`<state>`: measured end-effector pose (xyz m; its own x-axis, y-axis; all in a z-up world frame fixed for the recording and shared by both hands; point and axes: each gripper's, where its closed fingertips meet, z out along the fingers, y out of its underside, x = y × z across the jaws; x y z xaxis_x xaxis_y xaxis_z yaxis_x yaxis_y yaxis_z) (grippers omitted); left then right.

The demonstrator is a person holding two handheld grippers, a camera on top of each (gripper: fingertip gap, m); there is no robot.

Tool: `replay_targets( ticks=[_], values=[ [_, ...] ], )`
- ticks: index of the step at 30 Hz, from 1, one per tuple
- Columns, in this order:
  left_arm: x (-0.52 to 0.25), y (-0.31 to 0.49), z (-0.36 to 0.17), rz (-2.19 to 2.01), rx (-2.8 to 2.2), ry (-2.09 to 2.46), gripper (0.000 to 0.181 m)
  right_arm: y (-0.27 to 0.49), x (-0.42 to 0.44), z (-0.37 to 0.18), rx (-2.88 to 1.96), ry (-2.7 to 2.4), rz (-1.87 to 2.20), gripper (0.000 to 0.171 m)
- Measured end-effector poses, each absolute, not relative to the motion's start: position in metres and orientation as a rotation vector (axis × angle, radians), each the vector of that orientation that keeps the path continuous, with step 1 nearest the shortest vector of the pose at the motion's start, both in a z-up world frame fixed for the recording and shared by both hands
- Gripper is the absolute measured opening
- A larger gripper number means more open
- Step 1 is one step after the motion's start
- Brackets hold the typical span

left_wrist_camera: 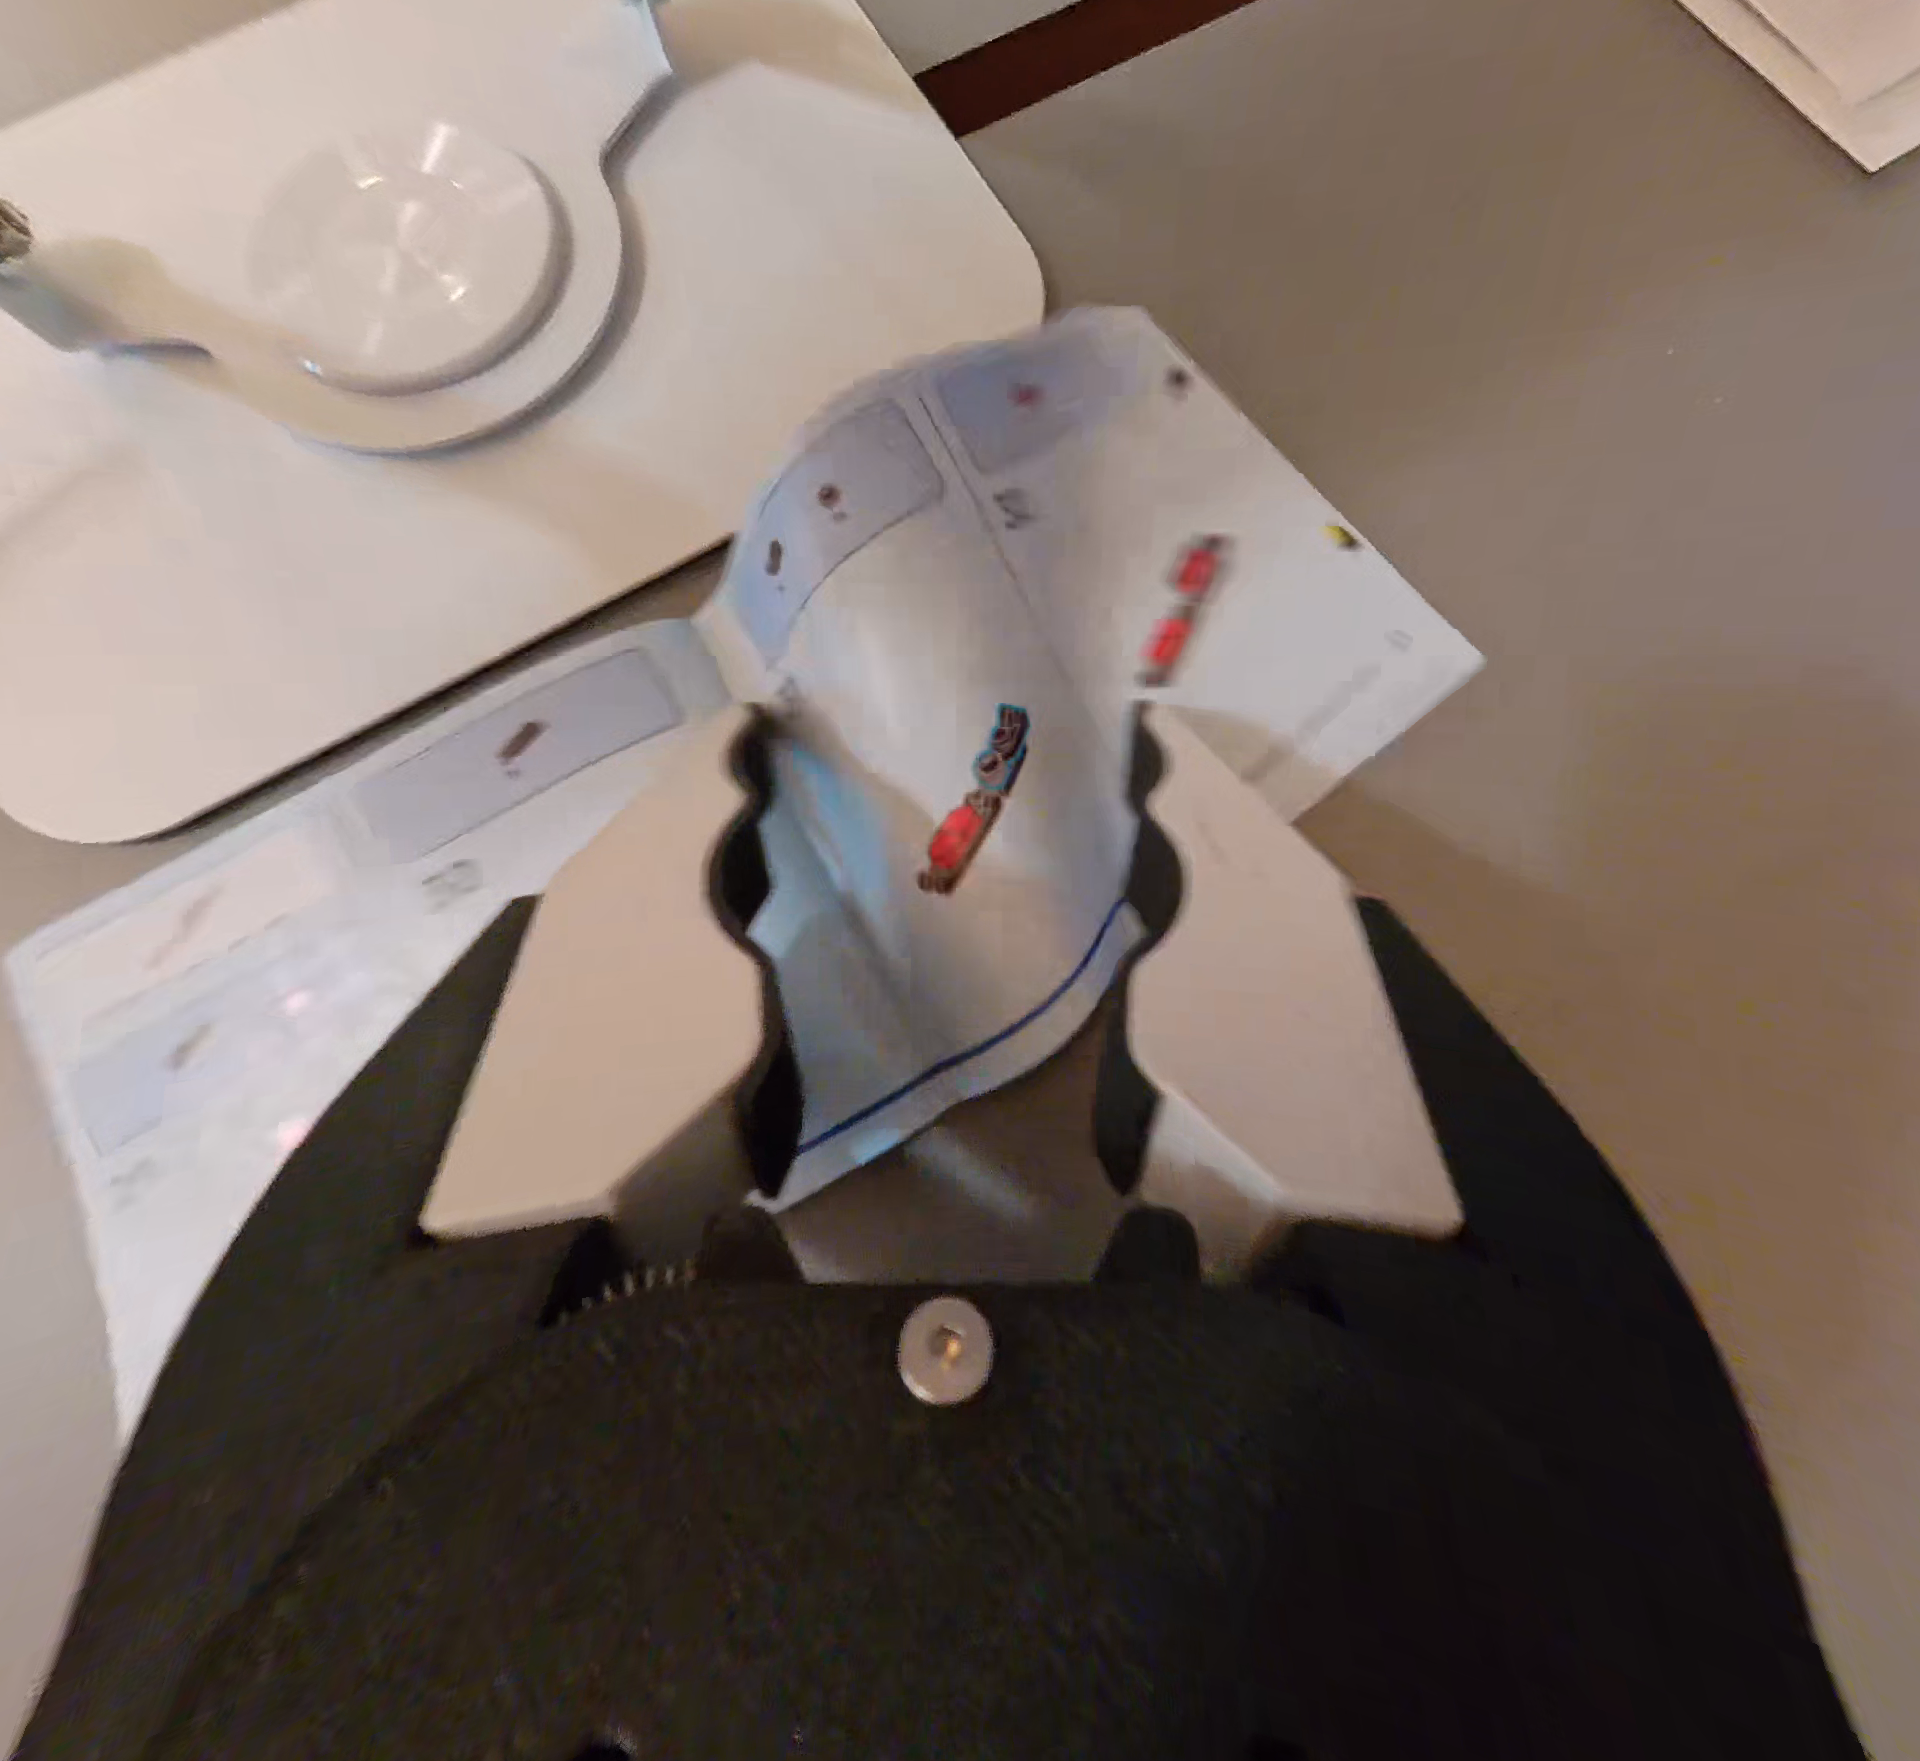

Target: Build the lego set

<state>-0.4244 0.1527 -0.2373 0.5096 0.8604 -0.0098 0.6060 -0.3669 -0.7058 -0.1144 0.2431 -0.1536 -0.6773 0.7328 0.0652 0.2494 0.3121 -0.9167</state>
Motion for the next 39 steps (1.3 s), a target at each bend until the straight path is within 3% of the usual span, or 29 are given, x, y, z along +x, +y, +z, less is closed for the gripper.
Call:
replay_targets(
  ticks=[2,4,11,14,18,21,28,31,36,39],
  values=[
    [-0.422,0.149,-0.234,0.485,-2.085,-1.208,0.033,0.242,-0.113,-0.151,-0.877,-2.103,1.366,0.035],
    [-0.419,0.145,-0.232,0.427,-2.054,-1.241,0.017,0.239,-0.11,-0.15,-0.874,-2.107,1.382,0.035],
    [-0.394,0.132,-0.184,0.346,-1.872,-1.176,0.018,0.227,-0.104,-0.155,-0.793,-2.148,1.301,0.034],
    [-0.371,0.129,-0.153,0.251,-1.763,-1.109,0.007,0.22,-0.102,-0.161,-0.779,-2.174,1.283,0.035],
    [-0.308,0.138,-0.089,-0.071,-1.562,-0.962,0.008,0.218,-0.109,-0.148,-0.811,-2.09,1.32,0.057],
    [-0.238,0.145,-0.045,-0.395,-1.423,-0.832,0.008,0.212,-0.11,-0.116,-0.849,-1.952,1.496,0.074],
    [-0.128,0.145,-0.027,-0.672,-1.343,-0.693,0.01,0.2,-0.091,-0.061,-1.006,-1.757,2.06,0.075],
    [-0.105,0.153,-0.034,-0.754,-1.351,-0.676,0.012,0.195,-0.082,-0.057,-1.028,-1.767,2.198,0.06],
    [-0.096,0.154,-0.041,-0.797,-1.318,-0.694,0.013,0.197,-0.061,-0.034,-0.98,-1.708,2.557,0.0],
    [-0.092,0.153,-0.042,-0.813,-1.308,-0.696,0.013,0.201,-0.061,-0.035,-1.005,-1.682,2.588,0.003]
  ],
)
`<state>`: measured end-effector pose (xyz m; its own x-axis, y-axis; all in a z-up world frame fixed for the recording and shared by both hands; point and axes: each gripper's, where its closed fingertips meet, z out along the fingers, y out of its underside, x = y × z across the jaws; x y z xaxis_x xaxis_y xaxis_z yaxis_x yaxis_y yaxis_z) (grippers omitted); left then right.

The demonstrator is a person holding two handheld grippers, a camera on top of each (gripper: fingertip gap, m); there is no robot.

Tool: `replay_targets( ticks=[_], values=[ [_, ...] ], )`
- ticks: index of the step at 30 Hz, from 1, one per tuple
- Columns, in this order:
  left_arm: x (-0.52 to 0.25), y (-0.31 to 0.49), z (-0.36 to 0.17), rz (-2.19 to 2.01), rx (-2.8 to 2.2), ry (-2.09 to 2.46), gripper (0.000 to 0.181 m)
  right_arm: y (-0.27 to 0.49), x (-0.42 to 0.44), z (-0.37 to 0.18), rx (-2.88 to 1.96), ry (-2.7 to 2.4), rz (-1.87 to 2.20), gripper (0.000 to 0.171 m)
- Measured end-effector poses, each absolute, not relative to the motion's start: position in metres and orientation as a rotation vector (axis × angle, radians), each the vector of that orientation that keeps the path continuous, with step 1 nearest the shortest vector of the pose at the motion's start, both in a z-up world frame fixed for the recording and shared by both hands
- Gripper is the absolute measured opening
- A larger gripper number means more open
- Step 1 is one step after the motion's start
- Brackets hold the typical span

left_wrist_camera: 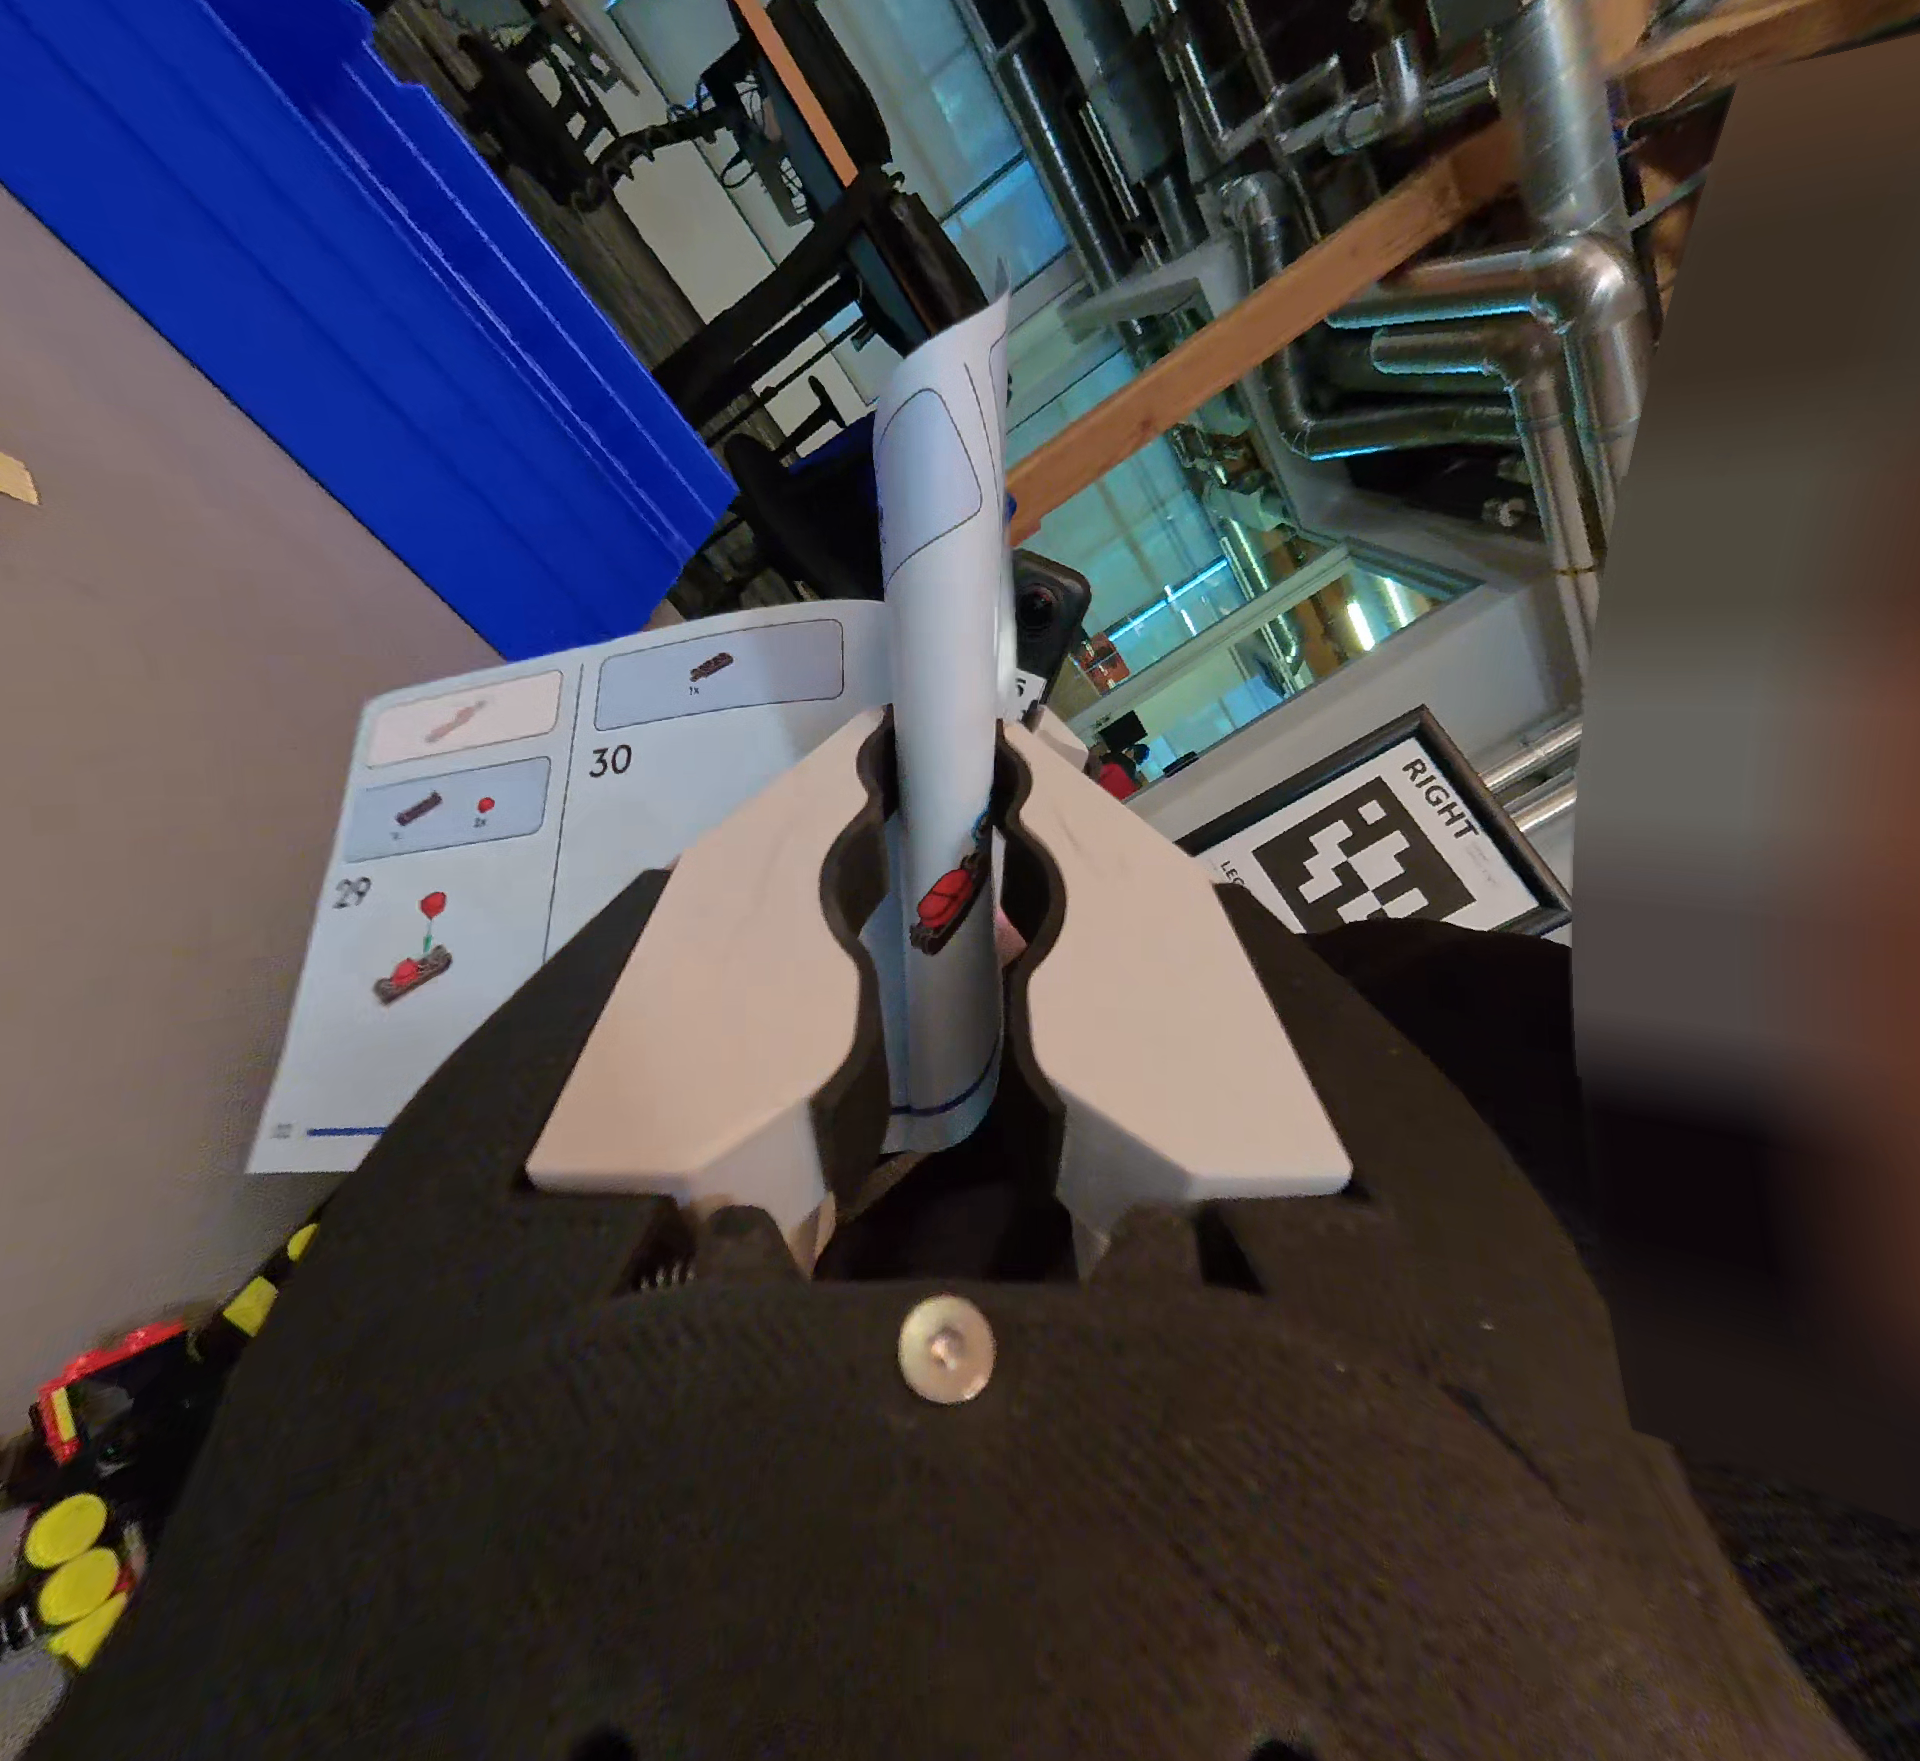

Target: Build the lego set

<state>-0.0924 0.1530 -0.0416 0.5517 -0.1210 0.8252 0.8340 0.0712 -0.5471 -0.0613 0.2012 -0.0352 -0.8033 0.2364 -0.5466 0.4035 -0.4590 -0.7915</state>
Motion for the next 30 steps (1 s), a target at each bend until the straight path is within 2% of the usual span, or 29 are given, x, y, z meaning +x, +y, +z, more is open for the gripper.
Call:
replay_targets(
  ticks=[2,3,7,26,28,30],
  values=[
    [-0.09,0.153,-0.042,-0.8,-1.313,-0.694,0.013,0.201,-0.061,-0.033,0.934,1.552,-2.421,0.017],
    [-0.089,0.154,-0.042,-0.798,-1.318,-0.692,0.013,0.201,-0.06,-0.033,0.93,1.557,-2.415,0.018],
    [-0.085,0.155,-0.041,-0.816,-1.313,-0.686,0.013,0.198,-0.059,-0.037,0.931,1.611,-2.405,0.0],
    [-0.08,0.155,-0.039,-0.891,-1.255,-0.678,0.02,0.194,-0.046,-0.021,0.804,1.554,-2.45,0.0],
    [-0.079,0.155,-0.038,-0.899,-1.244,-0.671,0.026,0.195,-0.047,-0.021,0.813,1.538,-2.443,0.0],
    [-0.085,0.152,-0.038,-0.896,-1.22,-0.691,0.045,0.2,-0.053,-0.023,0.868,1.528,-2.437,0.0]
  ],
)
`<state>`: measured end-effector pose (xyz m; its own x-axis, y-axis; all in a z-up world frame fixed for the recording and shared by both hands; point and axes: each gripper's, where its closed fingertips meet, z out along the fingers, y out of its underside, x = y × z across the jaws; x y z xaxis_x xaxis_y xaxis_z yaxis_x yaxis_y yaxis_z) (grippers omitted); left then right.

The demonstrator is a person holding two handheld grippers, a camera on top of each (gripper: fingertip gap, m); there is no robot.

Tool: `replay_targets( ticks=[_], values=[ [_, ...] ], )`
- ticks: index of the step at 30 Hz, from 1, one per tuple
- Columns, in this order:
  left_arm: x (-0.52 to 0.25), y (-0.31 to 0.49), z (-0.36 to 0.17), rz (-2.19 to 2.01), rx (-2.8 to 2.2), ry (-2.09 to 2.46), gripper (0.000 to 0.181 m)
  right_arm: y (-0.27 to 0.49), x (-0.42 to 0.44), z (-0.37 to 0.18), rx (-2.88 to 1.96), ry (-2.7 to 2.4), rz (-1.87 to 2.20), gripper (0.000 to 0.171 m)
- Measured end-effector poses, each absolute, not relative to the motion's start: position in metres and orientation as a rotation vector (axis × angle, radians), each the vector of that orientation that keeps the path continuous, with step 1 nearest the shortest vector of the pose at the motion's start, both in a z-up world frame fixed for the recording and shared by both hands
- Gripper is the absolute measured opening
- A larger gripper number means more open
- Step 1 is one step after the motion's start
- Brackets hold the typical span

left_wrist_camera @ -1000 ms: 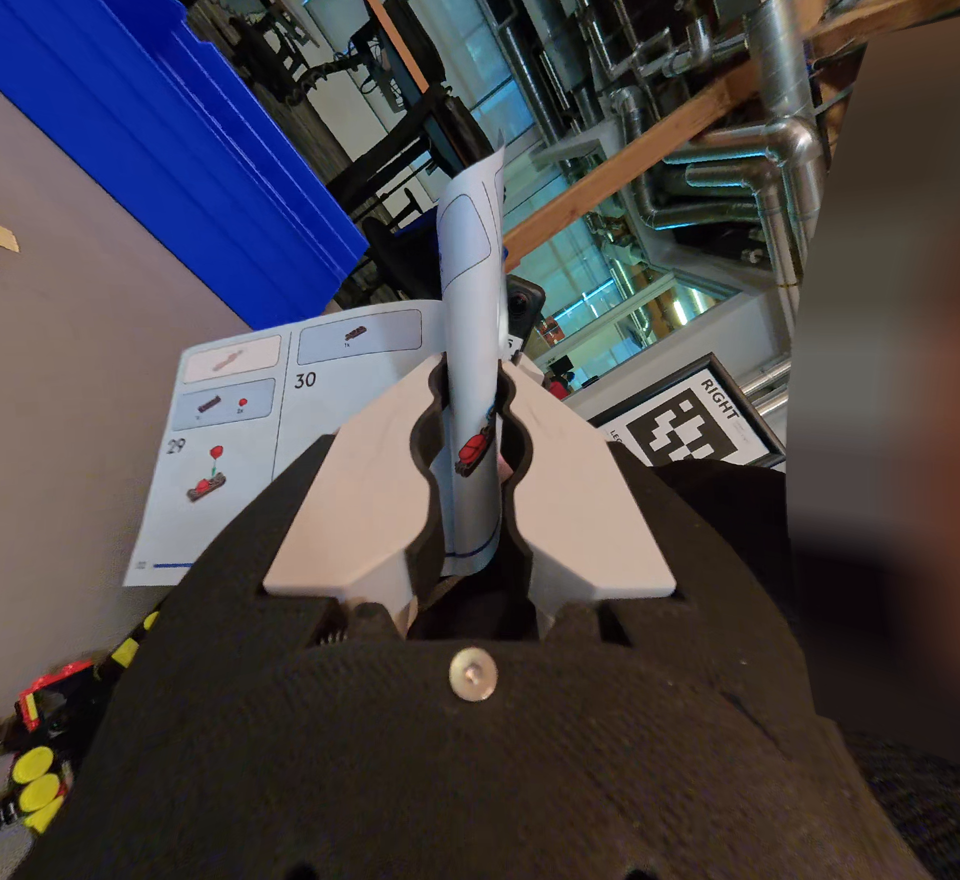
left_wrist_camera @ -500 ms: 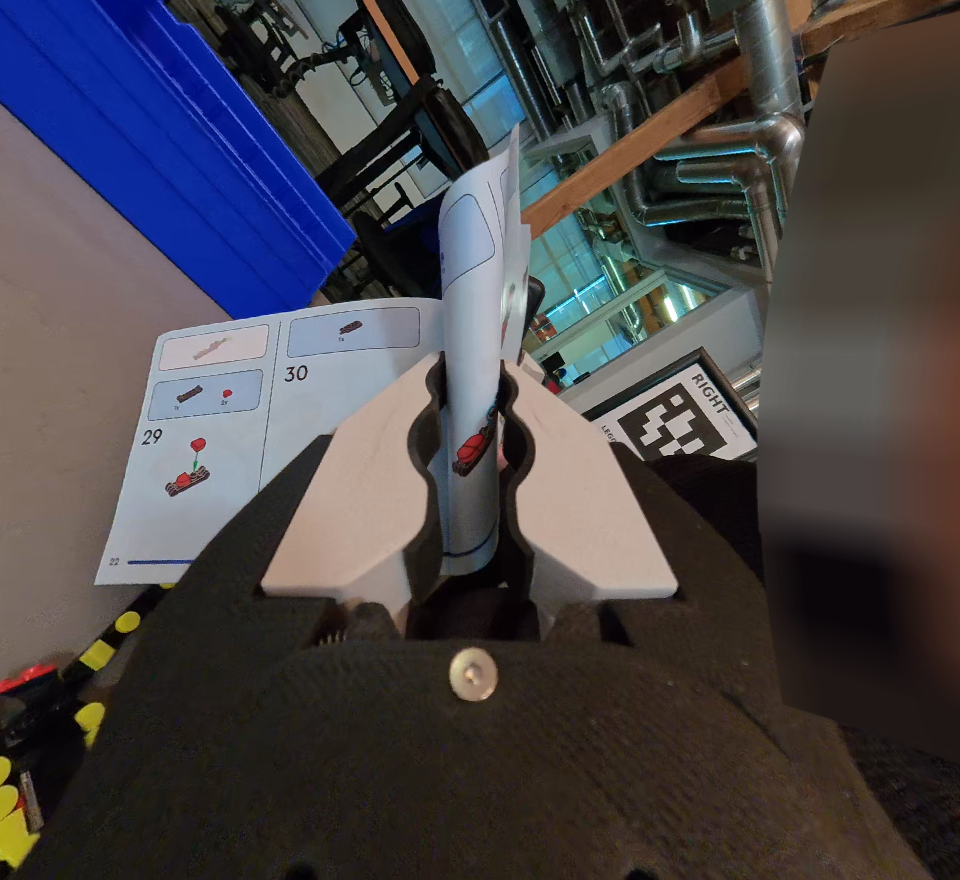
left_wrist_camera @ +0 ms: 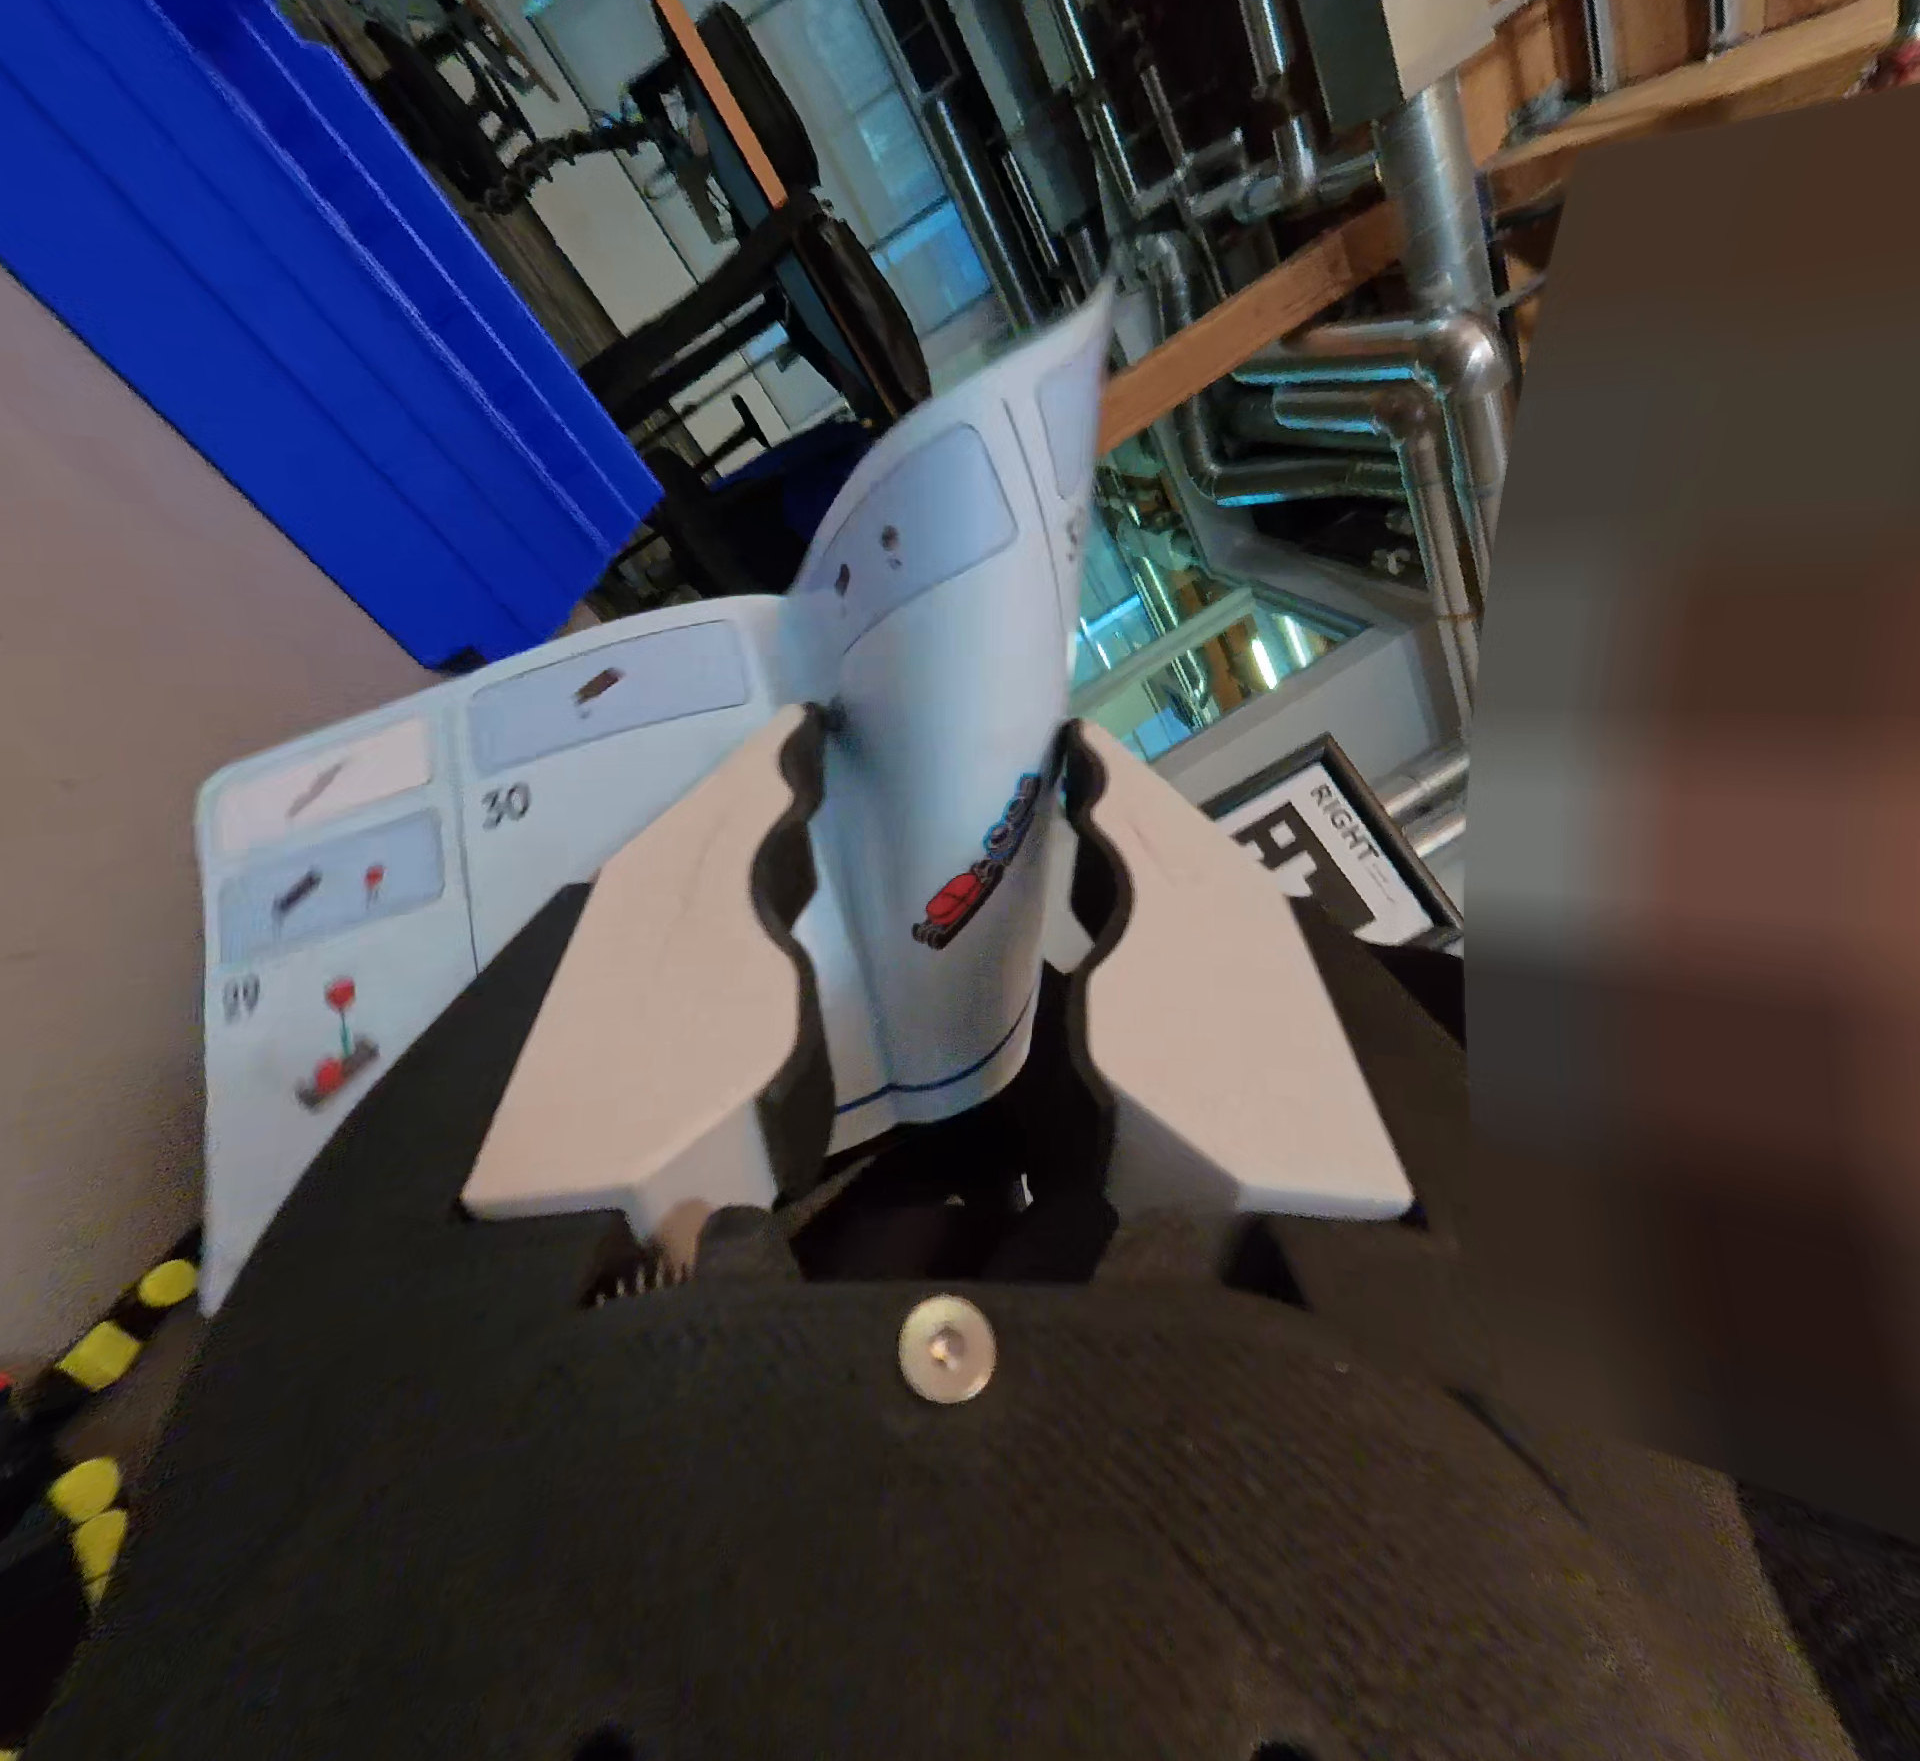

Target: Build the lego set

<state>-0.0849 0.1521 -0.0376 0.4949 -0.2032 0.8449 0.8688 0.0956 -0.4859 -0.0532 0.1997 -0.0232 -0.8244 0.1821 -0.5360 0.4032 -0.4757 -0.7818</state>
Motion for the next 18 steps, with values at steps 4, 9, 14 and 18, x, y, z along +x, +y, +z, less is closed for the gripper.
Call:
replay_targets(
  ticks=[4,9,14,18],
  values=[
    [-0.121,0.125,-0.034,-0.74,-1.14,-0.776,0.062,0.224,-0.079,-0.036,1.164,1.633,-2.421,0.0],
    [-0.126,0.114,-0.026,-0.35,-1.293,-0.702,0.062,0.24,-0.088,-0.031,1.318,1.956,-2.393,0.0],
    [-0.081,0.153,-0.021,-0.357,-1.413,-0.562,0.071,0.214,-0.08,-0.011,1.16,2.245,-2.391,0.0],
    [-0.076,0.166,-0.031,-0.335,-1.446,-0.634,0.069,0.189,-0.073,-0.005,1.004,2.404,-2.374,0.0]
  ],
)
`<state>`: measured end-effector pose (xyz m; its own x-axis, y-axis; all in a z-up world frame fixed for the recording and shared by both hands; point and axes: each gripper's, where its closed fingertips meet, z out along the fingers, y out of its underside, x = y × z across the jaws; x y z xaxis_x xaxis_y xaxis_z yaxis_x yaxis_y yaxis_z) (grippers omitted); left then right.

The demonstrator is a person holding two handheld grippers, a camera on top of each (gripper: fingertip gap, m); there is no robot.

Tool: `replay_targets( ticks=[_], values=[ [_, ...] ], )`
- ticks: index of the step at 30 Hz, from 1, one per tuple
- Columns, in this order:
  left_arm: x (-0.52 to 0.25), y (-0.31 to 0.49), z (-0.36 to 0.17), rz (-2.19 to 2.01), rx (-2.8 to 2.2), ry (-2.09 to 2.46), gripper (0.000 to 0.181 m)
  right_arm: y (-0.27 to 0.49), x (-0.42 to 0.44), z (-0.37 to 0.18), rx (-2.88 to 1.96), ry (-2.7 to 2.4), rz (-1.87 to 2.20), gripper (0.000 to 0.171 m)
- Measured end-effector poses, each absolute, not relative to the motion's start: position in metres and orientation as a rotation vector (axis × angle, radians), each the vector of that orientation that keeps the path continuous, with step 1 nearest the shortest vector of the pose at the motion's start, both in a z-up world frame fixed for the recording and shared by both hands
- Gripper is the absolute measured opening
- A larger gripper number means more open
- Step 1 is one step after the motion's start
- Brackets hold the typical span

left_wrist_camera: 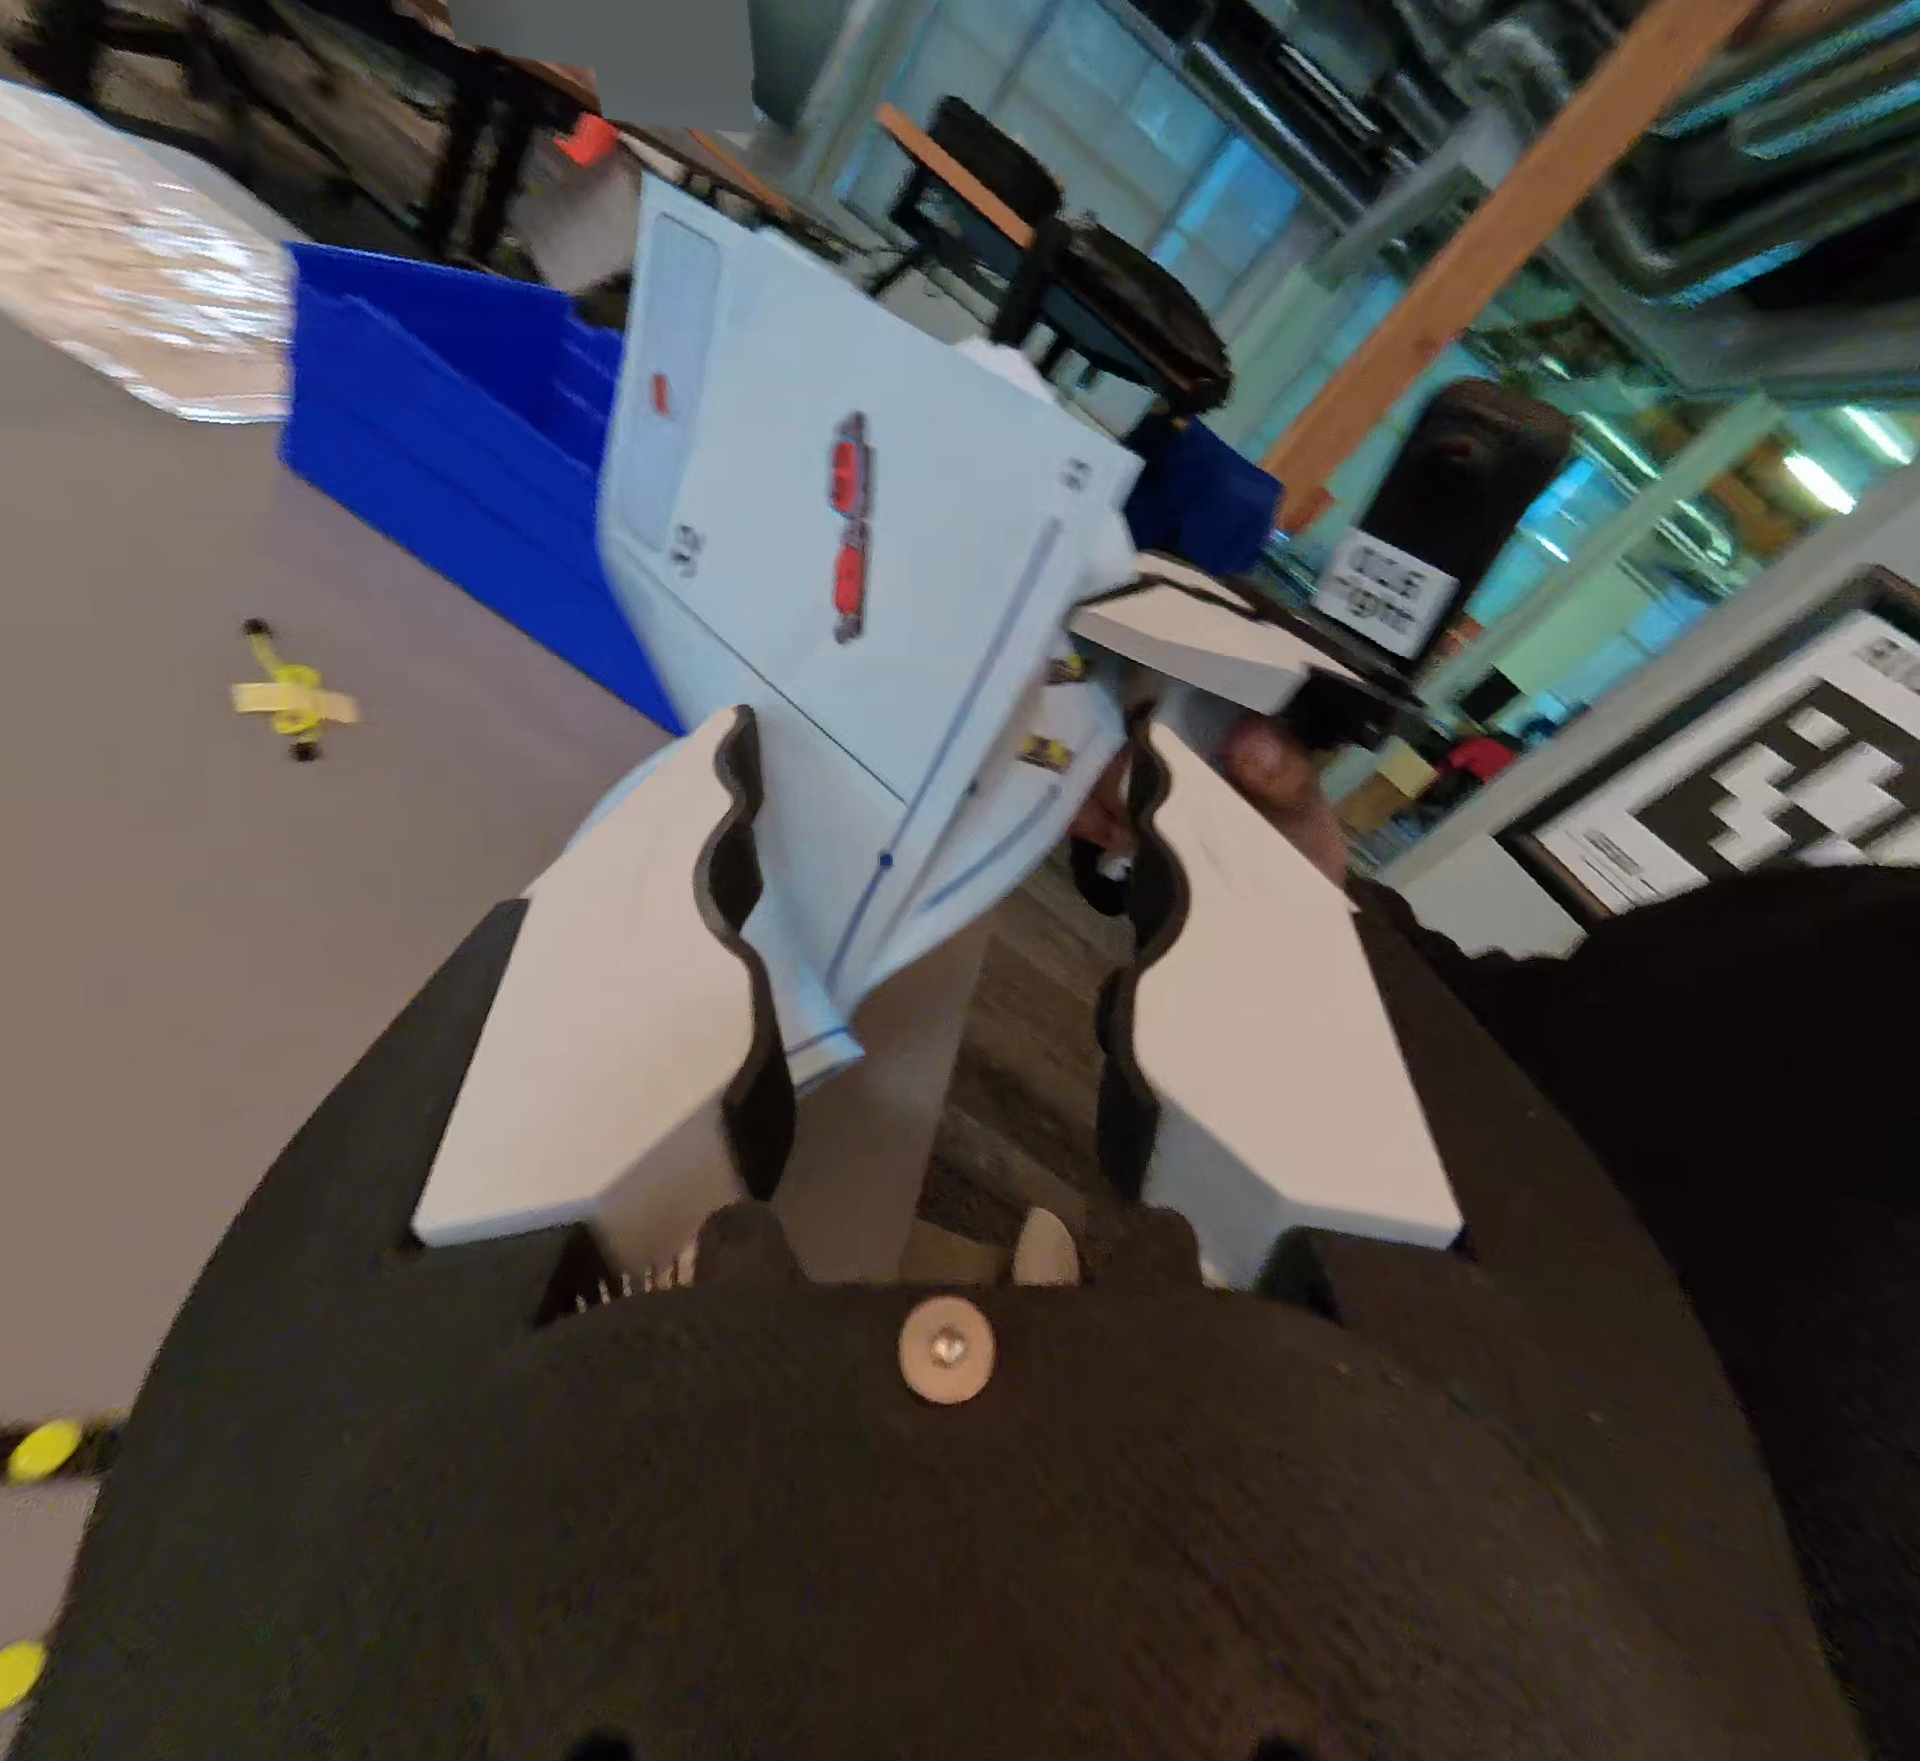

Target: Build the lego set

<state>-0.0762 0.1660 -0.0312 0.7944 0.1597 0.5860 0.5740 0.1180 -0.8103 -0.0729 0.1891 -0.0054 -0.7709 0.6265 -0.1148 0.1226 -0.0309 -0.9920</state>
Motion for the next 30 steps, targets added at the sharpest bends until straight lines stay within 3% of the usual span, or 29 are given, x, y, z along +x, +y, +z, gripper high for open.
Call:
replay_targets(
  ticks=[3,8,11,15,18,22,24,26,28,30],
  values=[
    [-0.109,0.137,-0.035,-0.226,-1.336,-0.796,0.053,0.185,-0.07,0.003,-0.729,-1.875,1.886,0.0],
    [-0.152,0.085,-0.079,-0.081,-1.371,-1.037,0.054,0.197,-0.066,0.026,-0.727,-1.793,2.092,0.0],
    [-0.16,0.065,-0.075,-0.012,-1.324,-1.038,0.059,0.204,-0.075,0.036,-0.772,-1.745,2.171,0.0],
    [-0.12,0.09,-0.026,-0.013,-1.302,-0.726,0.061,0.201,-0.099,0.04,-0.892,-1.667,2.198,0.0],
    [-0.085,0.128,-0.034,0.03,-1.443,-0.568,0.072,0.181,-0.108,0.04,-0.939,-1.673,2.244,0.0],
    [-0.089,0.14,-0.057,0.211,-1.539,-0.585,0.074,0.146,-0.1,0.045,-0.887,-1.735,2.336,0.0],
    [-0.096,0.134,-0.06,0.277,-1.556,-0.589,0.065,0.138,-0.092,0.052,-0.853,-1.746,2.408,0.0],
    [-0.1,0.127,-0.06,0.324,-1.557,-0.574,0.044,0.138,-0.085,0.058,-0.819,-1.743,2.478,0.0],
    [-0.102,0.119,-0.058,0.398,-1.554,-0.529,0.006,0.146,-0.087,0.055,-0.841,-1.733,2.479,0.0],
    [-0.108,0.111,-0.055,0.515,-1.564,-0.495,0.0,0.159,-0.094,0.04,-0.917,-1.735,2.438,0.0]
  ],
)
